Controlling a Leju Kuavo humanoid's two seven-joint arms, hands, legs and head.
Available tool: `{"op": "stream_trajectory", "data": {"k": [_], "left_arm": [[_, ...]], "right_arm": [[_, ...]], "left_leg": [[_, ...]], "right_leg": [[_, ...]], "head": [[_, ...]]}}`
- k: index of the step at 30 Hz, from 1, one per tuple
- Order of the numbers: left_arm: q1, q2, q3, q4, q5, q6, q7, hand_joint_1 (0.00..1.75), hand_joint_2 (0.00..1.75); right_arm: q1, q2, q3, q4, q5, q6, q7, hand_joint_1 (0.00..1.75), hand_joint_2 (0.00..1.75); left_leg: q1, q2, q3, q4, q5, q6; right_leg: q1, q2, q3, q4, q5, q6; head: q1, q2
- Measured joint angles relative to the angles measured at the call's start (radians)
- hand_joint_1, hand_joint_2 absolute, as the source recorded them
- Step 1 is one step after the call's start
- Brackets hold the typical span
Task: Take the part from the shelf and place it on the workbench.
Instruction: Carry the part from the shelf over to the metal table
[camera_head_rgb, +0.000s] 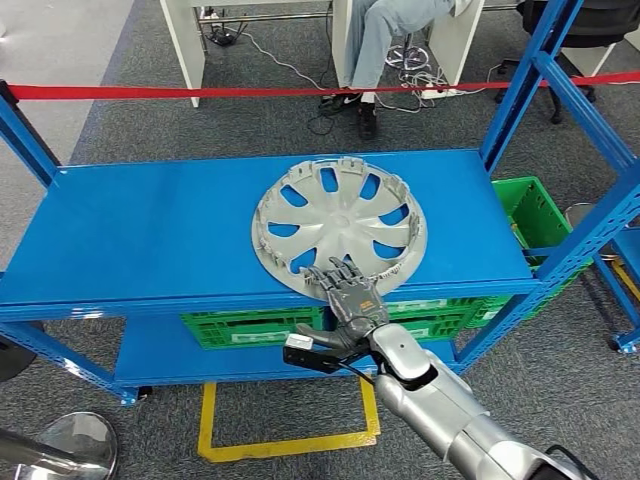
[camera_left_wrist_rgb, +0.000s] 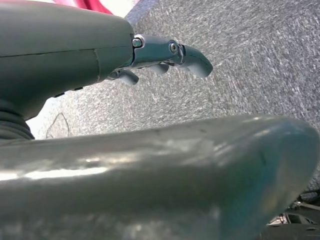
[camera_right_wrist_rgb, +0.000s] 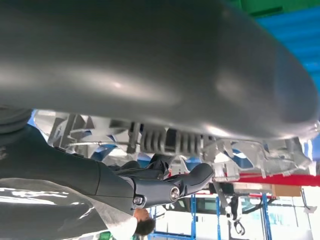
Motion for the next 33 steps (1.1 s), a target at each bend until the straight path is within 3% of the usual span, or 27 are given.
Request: {"op": "stream_trajectory", "data": {"k": [33], "left_arm": [[-0.017,0.001,-0.016,0.001,0.009,0.0,-0.002,0.0,0.0]], "right_arm": [[-0.044,0.004,0.001,0.019,0.067,-0.023,0.036,0.0,0.0]], "left_leg": [[0.0,0.0,0.0,0.0,0.0,0.0]], "right_leg": [[0.0,0.0,0.0,0.0,0.0,0.0]], "head": [[0.0,0.0]]}}
